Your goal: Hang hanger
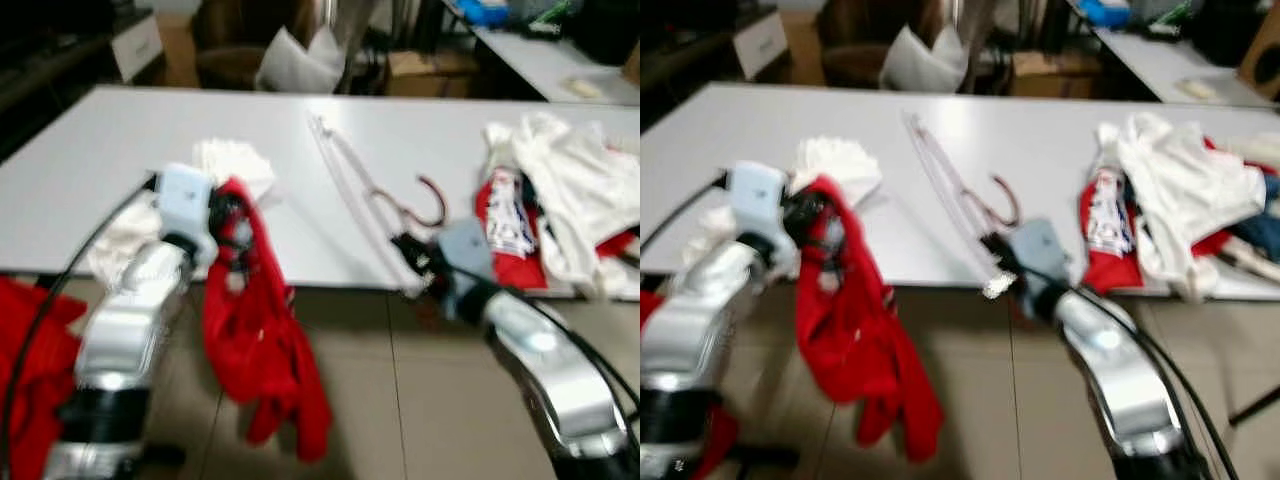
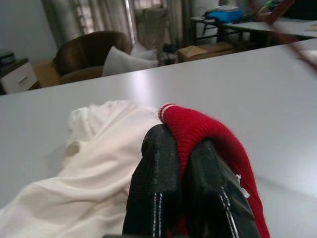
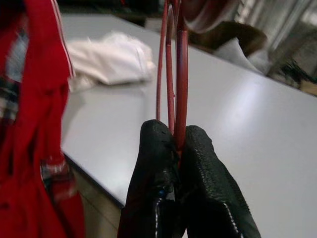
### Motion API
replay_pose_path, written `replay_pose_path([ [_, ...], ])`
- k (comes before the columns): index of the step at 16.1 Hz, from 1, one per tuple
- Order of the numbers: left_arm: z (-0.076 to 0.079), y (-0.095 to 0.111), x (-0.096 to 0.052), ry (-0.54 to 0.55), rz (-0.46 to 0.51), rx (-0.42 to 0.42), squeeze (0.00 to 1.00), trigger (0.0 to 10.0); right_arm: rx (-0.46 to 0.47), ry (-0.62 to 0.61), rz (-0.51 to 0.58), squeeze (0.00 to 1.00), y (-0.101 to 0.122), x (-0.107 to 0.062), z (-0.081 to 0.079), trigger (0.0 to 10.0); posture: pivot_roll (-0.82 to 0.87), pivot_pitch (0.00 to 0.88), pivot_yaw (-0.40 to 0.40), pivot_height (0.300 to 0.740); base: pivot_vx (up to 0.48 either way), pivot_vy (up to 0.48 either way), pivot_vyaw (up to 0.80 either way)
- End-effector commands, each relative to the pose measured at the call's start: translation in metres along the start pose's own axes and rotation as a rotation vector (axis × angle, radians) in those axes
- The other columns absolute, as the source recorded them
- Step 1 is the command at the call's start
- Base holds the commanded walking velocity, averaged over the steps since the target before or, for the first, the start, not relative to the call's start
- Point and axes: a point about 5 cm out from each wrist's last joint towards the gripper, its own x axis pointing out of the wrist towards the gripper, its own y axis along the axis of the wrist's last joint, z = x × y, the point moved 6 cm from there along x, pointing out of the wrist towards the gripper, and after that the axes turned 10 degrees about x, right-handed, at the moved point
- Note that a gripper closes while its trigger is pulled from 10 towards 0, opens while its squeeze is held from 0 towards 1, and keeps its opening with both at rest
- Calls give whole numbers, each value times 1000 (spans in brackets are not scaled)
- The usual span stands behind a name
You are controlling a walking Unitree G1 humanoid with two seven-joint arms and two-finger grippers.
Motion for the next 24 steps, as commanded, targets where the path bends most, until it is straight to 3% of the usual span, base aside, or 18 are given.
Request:
replay_pose_path([
  [1,0,24,7,-2,72,-22,0,10000,-12,10,-6,0,1,-8,11,10000,-96,0,24,740,330,0,0],
  [5,7,39,28,-76,93,31,0,10000,-132,143,-78,0,3,-28,20,10000,-97,0,17,740,328,0,0],
  [7,4,49,40,-84,108,37,0,10000,-175,238,-132,0,1,-42,17,10000,-97,0,18,740,321,0,0],
  [9,-5,66,62,-85,130,90,0,10000,-213,341,-206,0,0,-66,13,10000,-107,0,31,740,321,0,0],
  [12,-18,92,83,-80,166,121,0,10000,-233,383,-241,0,5,-82,17,10000,-115,0,38,740,317,0,0],
  [14,-17,109,92,-104,200,116,0,10000,-212,437,-234,0,11,-89,8,10000,-123,0,43,740,317,0,0],
  [18,-7,133,100,-154,261,99,0,10000,-214,494,-233,0,11,-90,-6,10000,-129,0,44,740,316,0,0],
  [20,-3,146,100,-186,307,33,0,10000,-234,486,-221,0,11,-82,-8,10000,-129,0,42,740,315,0,0],
  [24,-15,177,94,-212,398,-52,0,10000,-274,491,-203,0,11,-62,-12,10000,-118,0,31,740,157,0,0],
])
